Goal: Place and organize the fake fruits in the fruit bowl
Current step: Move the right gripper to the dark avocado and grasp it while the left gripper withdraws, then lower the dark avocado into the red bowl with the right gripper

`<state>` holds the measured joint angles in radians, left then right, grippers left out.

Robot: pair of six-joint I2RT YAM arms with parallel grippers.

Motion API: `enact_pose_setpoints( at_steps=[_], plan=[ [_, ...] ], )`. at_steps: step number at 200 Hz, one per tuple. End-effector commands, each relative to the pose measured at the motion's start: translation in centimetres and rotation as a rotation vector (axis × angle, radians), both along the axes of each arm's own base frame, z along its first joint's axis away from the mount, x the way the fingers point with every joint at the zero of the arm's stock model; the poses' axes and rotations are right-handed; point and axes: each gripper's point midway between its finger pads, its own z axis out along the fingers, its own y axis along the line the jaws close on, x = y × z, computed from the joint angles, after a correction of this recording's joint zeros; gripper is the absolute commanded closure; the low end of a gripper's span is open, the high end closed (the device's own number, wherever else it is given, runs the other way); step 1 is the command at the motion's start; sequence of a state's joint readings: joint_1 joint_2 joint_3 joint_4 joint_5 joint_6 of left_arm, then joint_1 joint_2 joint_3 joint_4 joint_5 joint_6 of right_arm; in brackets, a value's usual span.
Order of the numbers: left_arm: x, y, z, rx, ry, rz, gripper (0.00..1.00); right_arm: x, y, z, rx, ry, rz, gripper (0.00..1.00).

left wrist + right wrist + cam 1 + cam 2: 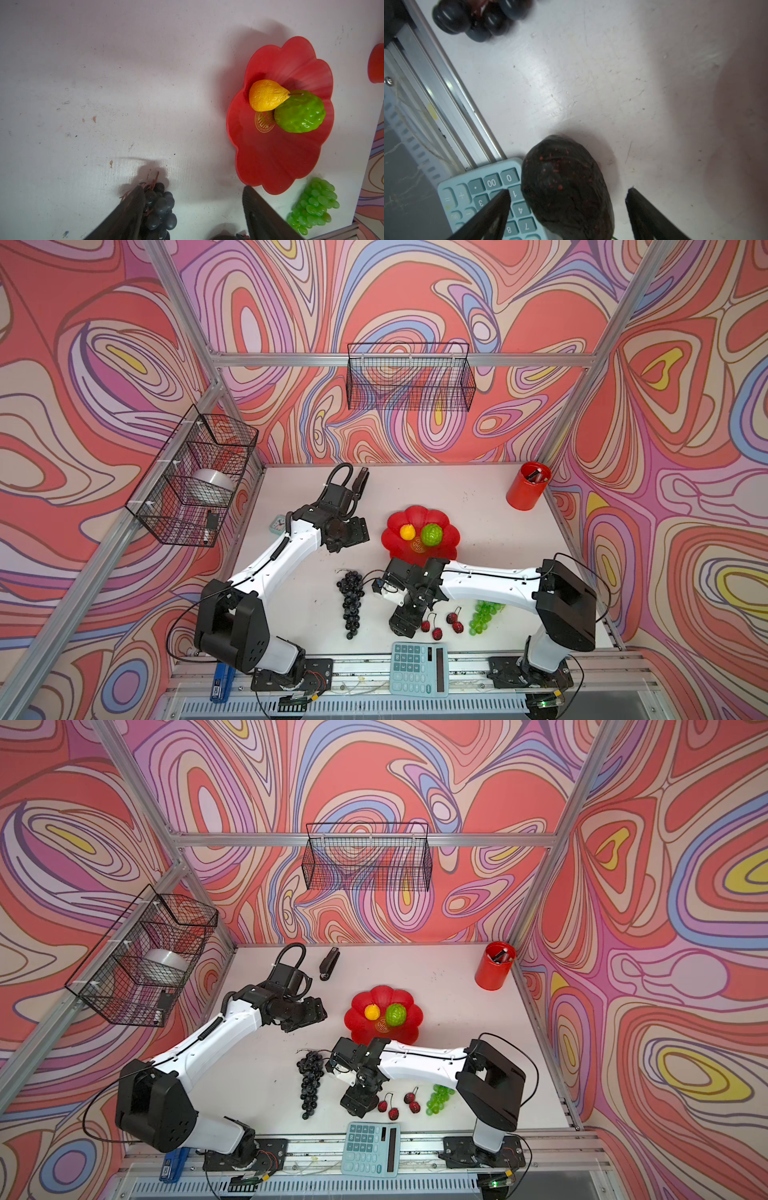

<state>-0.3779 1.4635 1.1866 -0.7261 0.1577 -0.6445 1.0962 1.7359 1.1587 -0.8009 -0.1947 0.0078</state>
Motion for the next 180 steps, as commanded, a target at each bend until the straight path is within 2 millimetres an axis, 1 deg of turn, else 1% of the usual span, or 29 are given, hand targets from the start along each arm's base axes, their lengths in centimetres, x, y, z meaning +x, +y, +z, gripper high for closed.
enact_pose_setpoints(
  at_steps=[1, 17, 20, 27, 52, 76, 95, 110, 112, 116, 123, 143, 153, 163, 180],
  plan=[
    [-0.3, 0.2, 0.1, -0.014, 0.000, 0.023, 0.22, 0.3, -0.1, -1.3, -0.032, -0.033, 0.023, 0.13],
    [-0.3, 0.3, -0.1, -0.016, 0.004, 0.026, 0.22, 0.8, 0.1, -1.4, -0.026, -0.065, 0.022, 0.14],
    [-0.3, 0.3, -0.1, -0.017, 0.004, 0.026, 0.22, 0.9, 0.0, -2.2, -0.045, -0.059, 0.022, 0.15],
    [-0.3, 0.2, -0.1, -0.018, 0.004, 0.026, 0.22, 1.0, 0.1, -2.4, -0.047, -0.060, 0.021, 0.16],
    [-0.4, 0.3, -0.1, -0.017, 0.007, 0.026, 0.22, 0.9, 0.2, -3.1, -0.053, -0.050, 0.019, 0.27],
    [-0.3, 0.4, 0.0, -0.013, 0.001, 0.030, 0.22, 1.1, -0.2, -3.2, -0.065, -0.068, 0.014, 0.35],
    [-0.3, 0.4, -0.1, -0.014, 0.004, 0.031, 0.22, 1.3, -0.4, -2.8, -0.063, -0.083, 0.011, 0.41],
    [-0.2, 0.4, 0.0, -0.017, 0.003, 0.035, 0.22, 1.6, -0.3, -2.0, -0.053, -0.102, -0.004, 0.49],
    [-0.2, 0.4, 0.0, -0.017, 0.003, 0.035, 0.22, 1.8, -0.1, -1.2, -0.032, -0.114, -0.006, 0.49],
    [-0.2, 0.4, 0.0, -0.017, 0.003, 0.036, 0.22, 1.9, 0.1, -0.4, -0.016, -0.125, -0.013, 0.51],
    [-0.1, 0.4, 0.1, -0.018, -0.003, 0.038, 0.22, 2.3, 0.4, 0.5, 0.002, -0.144, -0.024, 0.53],
    [0.0, 0.6, 0.4, -0.017, -0.014, 0.042, 0.22, 3.5, 1.2, 3.1, 0.040, -0.194, -0.041, 0.55],
    [0.1, 0.7, 0.6, -0.015, -0.021, 0.046, 0.22, 4.0, 1.2, 3.8, 0.028, -0.209, -0.039, 0.57],
    [0.2, 0.8, 0.9, -0.016, -0.027, 0.049, 0.22, 4.6, 1.1, 4.4, 0.012, -0.228, -0.040, 0.61],
    [0.3, 1.0, 1.4, -0.018, -0.043, 0.053, 0.22, 6.0, 0.3, 5.5, -0.014, -0.260, -0.036, 0.61]
  ],
)
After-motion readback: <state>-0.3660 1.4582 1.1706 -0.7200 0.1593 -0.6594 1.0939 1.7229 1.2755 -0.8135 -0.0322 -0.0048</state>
